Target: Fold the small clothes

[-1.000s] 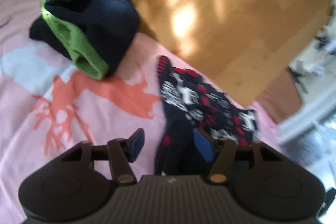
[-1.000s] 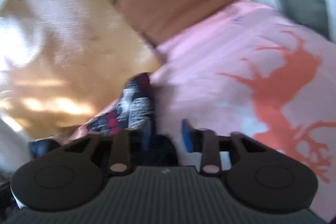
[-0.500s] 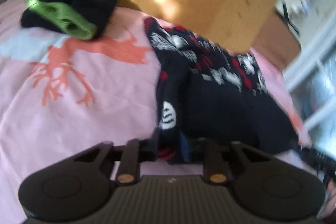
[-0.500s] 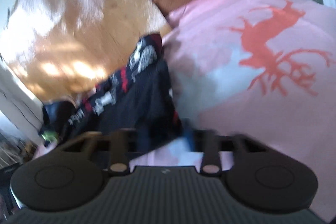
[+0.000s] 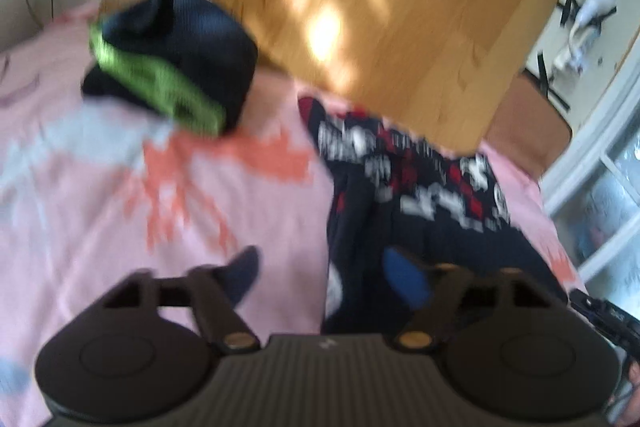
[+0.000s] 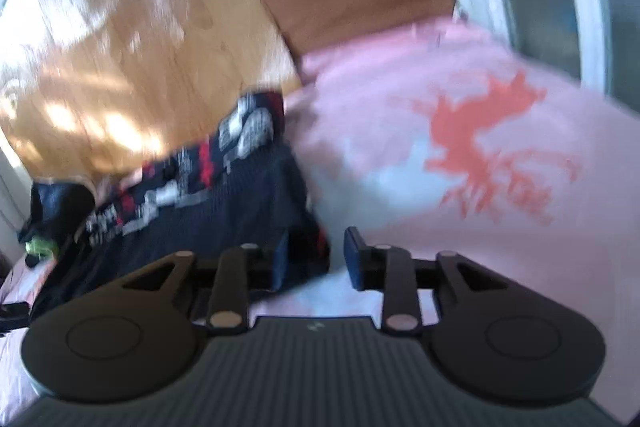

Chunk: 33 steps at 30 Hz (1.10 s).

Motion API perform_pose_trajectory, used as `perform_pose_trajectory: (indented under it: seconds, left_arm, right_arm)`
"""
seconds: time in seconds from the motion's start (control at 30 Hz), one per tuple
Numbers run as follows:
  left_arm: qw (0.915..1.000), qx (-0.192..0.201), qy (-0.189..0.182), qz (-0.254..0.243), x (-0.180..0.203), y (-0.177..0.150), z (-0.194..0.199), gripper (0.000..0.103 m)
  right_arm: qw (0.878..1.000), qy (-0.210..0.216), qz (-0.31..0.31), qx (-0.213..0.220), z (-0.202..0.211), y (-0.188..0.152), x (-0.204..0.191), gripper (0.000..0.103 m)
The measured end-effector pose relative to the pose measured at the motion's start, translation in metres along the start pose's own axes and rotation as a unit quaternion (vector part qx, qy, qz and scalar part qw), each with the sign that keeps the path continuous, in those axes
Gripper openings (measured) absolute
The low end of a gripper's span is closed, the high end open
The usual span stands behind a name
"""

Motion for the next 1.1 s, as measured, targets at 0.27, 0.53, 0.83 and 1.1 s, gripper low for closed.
perform_pose_trajectory:
  seconds: [0.27,0.53,0.83,1.1]
  left_arm:
    - [0.9951,-0.030,-0.009,-0.094,0.041,0.009,-0.074,0.066]
    - [0.9935,-0.024,0.037,-0.104,0.028,-0.004,-0.098,0.017]
    - [0.9891,0.018,0.072,-0.127,0.031,-0.016,-0.091,0.035]
    - [0.9958,0.038,0.018,-0.081,0.017,-0.015,-0.078,0.083]
  right_arm:
    - [0.999,0.022,0.018,-0.033,-0.070,0.013,-0.025,0.046]
    - [1.000,-0.011,-0.014,-0.018,-0.068,-0.016,-0.018,0.013]
    - [0.996,-0.011,-0.083,0.007,-0.055,-0.009,0.001,0.047]
    - [0.989,-0.023,-0.135,0.051,-0.040,-0.006,0.016,0.067]
Point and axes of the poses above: each gripper's, at about its wrist camera, not at the fingertips, and z roughly against the way its jaws point, x to its right, y to its top, the point moved 1 cm from there along -z, roughly the way its jaws point, and after that the axes turned 11 degrees about x, right-handed, at the moved point
